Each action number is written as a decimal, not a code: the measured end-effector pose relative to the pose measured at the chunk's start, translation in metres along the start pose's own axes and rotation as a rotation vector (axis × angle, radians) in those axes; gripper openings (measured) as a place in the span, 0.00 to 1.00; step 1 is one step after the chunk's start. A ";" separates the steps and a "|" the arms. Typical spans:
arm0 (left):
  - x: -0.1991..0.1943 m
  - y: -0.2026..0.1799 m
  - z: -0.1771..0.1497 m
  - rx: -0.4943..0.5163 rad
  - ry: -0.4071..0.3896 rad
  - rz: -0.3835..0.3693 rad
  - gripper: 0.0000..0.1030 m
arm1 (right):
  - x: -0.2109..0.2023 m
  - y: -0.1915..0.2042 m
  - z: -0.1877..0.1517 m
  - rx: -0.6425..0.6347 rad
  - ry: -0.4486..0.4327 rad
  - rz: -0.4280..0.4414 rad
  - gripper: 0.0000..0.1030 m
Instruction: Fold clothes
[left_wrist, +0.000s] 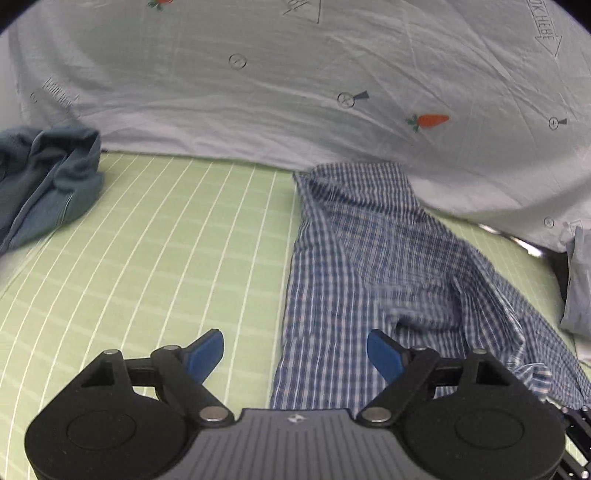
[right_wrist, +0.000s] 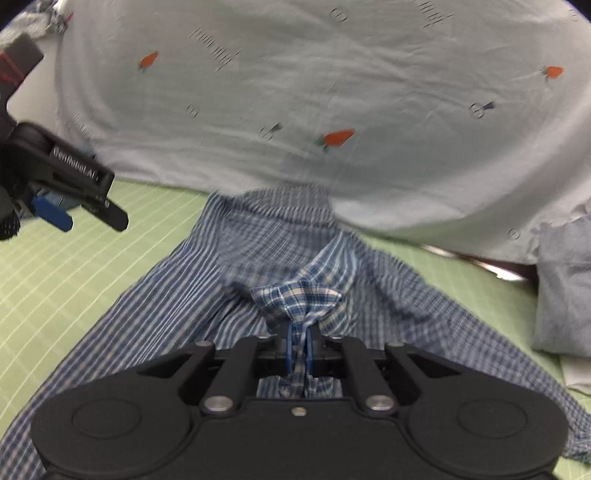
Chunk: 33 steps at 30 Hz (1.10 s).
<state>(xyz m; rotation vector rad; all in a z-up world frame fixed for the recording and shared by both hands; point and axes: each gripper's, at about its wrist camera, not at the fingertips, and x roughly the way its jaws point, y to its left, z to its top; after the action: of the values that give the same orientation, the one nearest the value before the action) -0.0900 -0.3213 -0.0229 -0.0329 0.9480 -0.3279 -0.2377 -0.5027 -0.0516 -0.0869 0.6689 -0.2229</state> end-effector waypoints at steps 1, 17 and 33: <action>-0.005 0.005 -0.012 -0.003 0.012 0.013 0.83 | -0.001 0.005 -0.008 -0.005 0.022 0.012 0.15; -0.029 0.052 -0.081 -0.018 0.133 0.010 0.83 | -0.065 -0.015 -0.057 0.340 0.127 -0.263 1.00; -0.020 -0.070 -0.078 0.052 0.072 -0.038 0.91 | -0.051 -0.145 -0.100 0.522 0.185 -0.355 1.00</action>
<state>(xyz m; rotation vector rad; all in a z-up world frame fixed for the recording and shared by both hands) -0.1817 -0.3734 -0.0410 0.0082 1.0105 -0.3907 -0.3648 -0.6326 -0.0770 0.3218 0.7575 -0.7464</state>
